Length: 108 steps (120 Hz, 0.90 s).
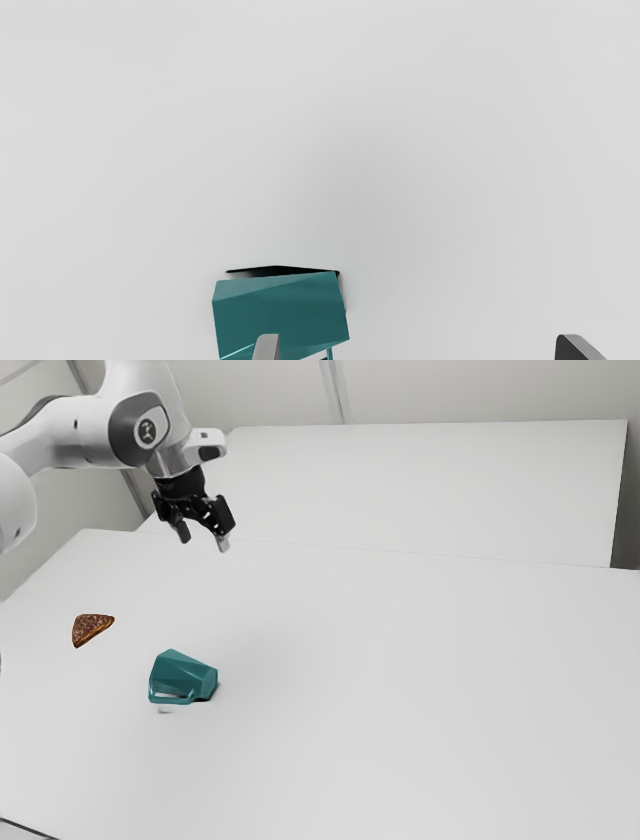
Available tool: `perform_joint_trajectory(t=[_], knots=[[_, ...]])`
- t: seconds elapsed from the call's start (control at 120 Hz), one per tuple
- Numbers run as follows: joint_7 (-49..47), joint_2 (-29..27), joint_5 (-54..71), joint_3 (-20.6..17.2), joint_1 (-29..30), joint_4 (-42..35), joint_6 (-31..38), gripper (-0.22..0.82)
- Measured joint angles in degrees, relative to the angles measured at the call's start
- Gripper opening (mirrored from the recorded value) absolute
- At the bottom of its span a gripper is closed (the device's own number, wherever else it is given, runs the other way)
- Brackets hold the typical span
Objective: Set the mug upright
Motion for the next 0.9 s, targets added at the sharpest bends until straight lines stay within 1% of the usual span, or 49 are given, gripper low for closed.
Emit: perform_joint_trajectory(t=[0.1,0.15,0.267,0.333,0.4,0.525,0.608,0.692,0.792,0.9], knots=[[0.3,-1.5,-0.5,0.7,-0.1,-1.6,1.6,0.6],[0.4,-3.2,-1.0,1.7,-0.5,-4.1,2.6,0.6],[0.6,-12.3,-1.5,2.4,0.1,-17.2,8.0,0.6],[0.8,-18.1,-1.8,3.9,0.2,-26.0,12.5,0.6],[2.4,-21.7,-4.5,6.5,0.4,-32.3,16.9,0.6],[10.4,-27.2,-17.6,12.2,0.8,-43.8,24.8,0.6],[17.2,-28.1,-26.4,15.4,1.1,-47.6,28.2,0.6],[23.9,-27.4,-32.0,17.9,1.3,-49.0,30.4,0.6],[32.1,-23.3,-39.8,19.5,1.4,-49.2,32.0,0.6],[40.5,-19.4,-46.8,20.1,1.6,-49.2,32.8,0.6]])
